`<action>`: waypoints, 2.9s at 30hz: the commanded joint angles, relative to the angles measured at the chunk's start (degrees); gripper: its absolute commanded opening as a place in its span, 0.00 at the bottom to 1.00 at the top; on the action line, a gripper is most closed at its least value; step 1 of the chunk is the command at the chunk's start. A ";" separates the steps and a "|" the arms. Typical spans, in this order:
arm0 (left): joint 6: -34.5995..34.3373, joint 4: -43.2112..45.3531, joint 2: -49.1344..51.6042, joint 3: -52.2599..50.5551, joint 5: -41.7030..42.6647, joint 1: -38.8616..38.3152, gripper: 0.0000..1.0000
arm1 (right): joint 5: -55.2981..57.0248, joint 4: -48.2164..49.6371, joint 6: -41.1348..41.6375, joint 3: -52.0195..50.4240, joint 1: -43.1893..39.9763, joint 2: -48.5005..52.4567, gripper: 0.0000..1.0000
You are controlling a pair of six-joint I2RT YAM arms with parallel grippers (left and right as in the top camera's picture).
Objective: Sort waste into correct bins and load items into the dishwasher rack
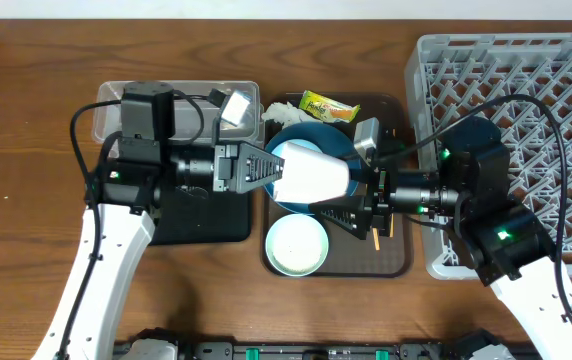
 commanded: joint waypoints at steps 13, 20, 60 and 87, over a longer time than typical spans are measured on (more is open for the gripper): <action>-0.11 0.24 -0.26 0.39 3.96 0.09 0.06 | -0.57 7.61 0.87 0.63 0.00 -0.07 0.77; -0.09 0.26 -0.26 0.39 3.93 0.09 0.07 | -2.16 8.48 2.19 0.63 0.00 -0.07 0.55; 0.52 -0.44 -0.28 0.35 -4.68 0.09 0.61 | 55.17 -53.83 14.34 0.66 -43.19 4.74 0.61; 0.07 -30.60 -22.86 0.35 -69.70 0.09 0.58 | 50.14 -18.25 14.88 1.31 2.84 10.73 0.59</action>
